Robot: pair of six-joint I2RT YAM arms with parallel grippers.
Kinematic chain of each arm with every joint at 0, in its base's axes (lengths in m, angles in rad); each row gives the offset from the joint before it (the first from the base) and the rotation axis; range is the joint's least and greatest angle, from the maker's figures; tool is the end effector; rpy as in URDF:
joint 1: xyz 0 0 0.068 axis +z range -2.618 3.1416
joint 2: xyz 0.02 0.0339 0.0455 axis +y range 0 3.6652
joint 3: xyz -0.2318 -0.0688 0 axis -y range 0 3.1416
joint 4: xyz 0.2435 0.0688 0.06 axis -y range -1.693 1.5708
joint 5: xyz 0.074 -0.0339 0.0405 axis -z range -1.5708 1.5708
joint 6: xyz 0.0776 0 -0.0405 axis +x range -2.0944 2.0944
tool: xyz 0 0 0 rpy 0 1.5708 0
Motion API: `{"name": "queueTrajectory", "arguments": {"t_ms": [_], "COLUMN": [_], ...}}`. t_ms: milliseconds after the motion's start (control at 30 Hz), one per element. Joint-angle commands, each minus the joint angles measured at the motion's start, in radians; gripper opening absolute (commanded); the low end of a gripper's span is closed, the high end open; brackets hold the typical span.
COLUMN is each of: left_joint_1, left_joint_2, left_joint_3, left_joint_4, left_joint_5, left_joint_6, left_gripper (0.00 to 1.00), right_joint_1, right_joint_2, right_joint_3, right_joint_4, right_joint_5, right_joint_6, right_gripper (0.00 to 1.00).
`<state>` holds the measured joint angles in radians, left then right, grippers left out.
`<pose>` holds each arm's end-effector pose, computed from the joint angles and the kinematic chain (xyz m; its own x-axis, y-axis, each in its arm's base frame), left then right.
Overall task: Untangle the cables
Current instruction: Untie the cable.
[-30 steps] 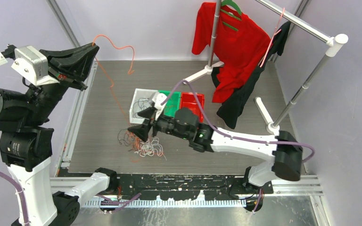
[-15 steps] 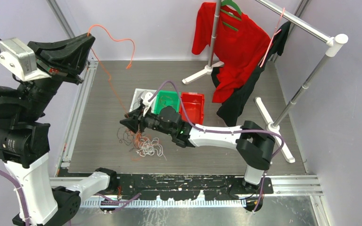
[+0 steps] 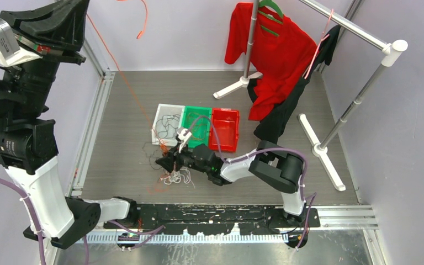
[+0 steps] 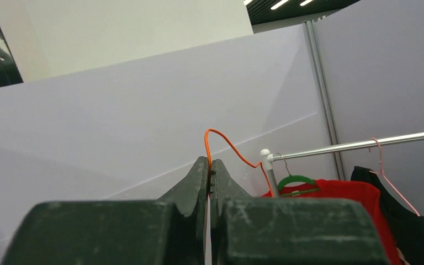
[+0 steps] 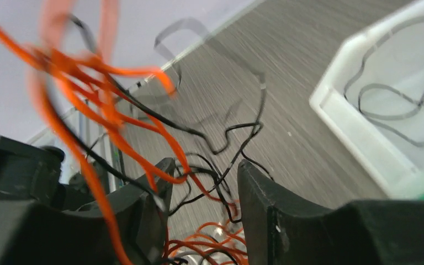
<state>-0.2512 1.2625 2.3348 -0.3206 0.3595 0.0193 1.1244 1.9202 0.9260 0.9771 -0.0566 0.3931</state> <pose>0.1099 -0.0564 0.6771 0.6706 -0.1534 -0.7258 0.4688 0.8459 0.2543 0.1833 0.3932 0.1573 -0.3611 0.1313 -0.9232 -0.8516 0.3569 0.3839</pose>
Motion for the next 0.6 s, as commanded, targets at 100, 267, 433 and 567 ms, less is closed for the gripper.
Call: {"name": "queueTrajectory", "arguments": {"t_ms": [100, 267, 433, 567], "left_joint_1": [0.001, 0.001, 0.002, 0.001], "left_joint_2": [-0.015, -0.088, -0.243, -0.327], "left_joint_3": [0.054, -0.079, -0.375, -0.548], "left_joint_4": [0.258, 0.230, 0.105, 0.114], "left_joint_5": [-0.172, -0.183, -0.145, -0.162], "left_joint_6": [0.122, 0.140, 0.222, 0.277], "left_gripper": [0.00, 0.00, 0.00, 0.00], "right_joint_1": [0.021, 0.021, 0.016, 0.009], "right_joint_2": [0.028, -0.029, -0.177, -0.271], "right_joint_3": [-0.151, -0.217, -0.240, -0.252], "right_joint_4": [0.109, 0.149, 0.071, 0.018], "right_joint_5": [0.107, 0.127, 0.126, 0.115], "right_joint_6": [0.013, 0.005, -0.050, -0.078], "right_gripper": [0.53, 0.54, 0.56, 0.61]}}
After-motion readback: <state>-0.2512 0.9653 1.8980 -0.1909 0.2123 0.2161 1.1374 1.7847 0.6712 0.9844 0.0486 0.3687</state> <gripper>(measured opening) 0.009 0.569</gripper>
